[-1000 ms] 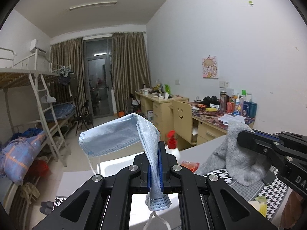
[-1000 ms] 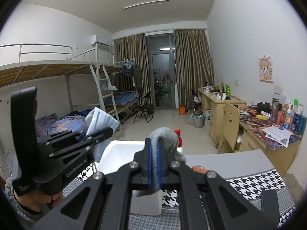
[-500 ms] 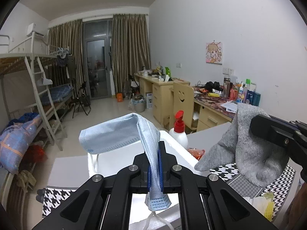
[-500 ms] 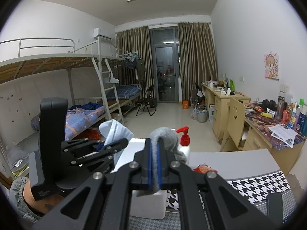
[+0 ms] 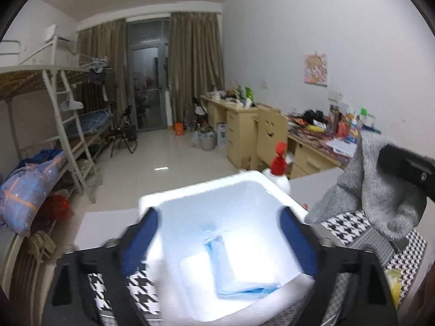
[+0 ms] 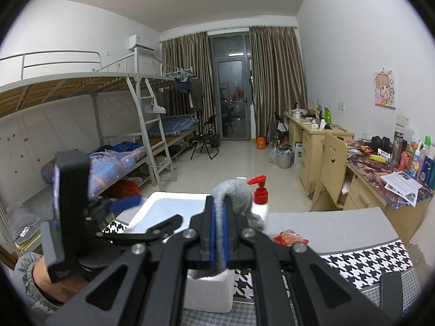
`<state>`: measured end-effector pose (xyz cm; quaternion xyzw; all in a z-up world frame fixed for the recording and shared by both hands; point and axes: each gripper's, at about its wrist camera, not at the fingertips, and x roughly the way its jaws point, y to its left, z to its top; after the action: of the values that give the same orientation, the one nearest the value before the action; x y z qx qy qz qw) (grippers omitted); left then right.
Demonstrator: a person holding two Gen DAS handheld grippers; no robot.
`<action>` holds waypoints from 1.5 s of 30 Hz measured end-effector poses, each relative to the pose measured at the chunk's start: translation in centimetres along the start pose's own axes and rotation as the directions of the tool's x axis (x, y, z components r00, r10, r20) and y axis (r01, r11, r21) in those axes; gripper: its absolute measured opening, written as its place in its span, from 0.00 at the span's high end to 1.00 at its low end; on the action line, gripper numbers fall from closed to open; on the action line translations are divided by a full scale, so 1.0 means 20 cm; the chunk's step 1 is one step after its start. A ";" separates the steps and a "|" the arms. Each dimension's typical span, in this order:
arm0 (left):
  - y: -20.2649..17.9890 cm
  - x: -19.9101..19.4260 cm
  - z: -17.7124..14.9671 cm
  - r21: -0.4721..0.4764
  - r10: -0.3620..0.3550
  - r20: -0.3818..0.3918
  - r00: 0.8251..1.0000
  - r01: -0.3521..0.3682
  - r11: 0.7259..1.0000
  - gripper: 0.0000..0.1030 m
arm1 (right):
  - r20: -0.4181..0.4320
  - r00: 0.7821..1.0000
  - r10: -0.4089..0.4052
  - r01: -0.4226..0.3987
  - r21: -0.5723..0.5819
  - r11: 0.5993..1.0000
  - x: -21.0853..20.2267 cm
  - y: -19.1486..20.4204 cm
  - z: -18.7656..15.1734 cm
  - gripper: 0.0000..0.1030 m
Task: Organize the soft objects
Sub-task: 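Open the left gripper to drop the mask into the box while the right drops the sock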
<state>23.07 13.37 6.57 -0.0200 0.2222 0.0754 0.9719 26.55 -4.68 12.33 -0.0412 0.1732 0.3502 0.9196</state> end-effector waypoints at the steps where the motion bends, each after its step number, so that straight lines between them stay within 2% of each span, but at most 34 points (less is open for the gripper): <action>1: 0.02 -0.03 0.01 -0.016 0.014 0.023 1.000 -0.014 1.000 0.01 | 0.000 1.000 0.001 -0.001 -0.002 1.000 0.00 0.00 0.00 0.93; 11: 0.10 -0.17 0.03 -0.037 0.067 0.085 0.994 -0.064 0.997 0.01 | 0.000 1.000 0.019 -0.019 -0.022 1.000 0.04 0.06 0.03 0.93; 31: 0.26 -0.27 -0.06 -0.097 0.135 0.088 0.987 -0.126 0.987 0.01 | -0.030 0.999 0.033 -0.034 -0.050 0.998 0.16 0.13 0.06 0.93; 45: 0.36 -0.29 -0.08 -0.120 0.184 0.079 0.980 -0.174 0.977 0.01 | -0.086 0.996 0.035 -0.039 -0.049 0.998 0.28 0.14 0.05 0.93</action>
<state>16.06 19.64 7.52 -0.0511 0.1745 0.1760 0.9675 29.01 1.16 11.50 -0.0763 0.2040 0.3693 0.9034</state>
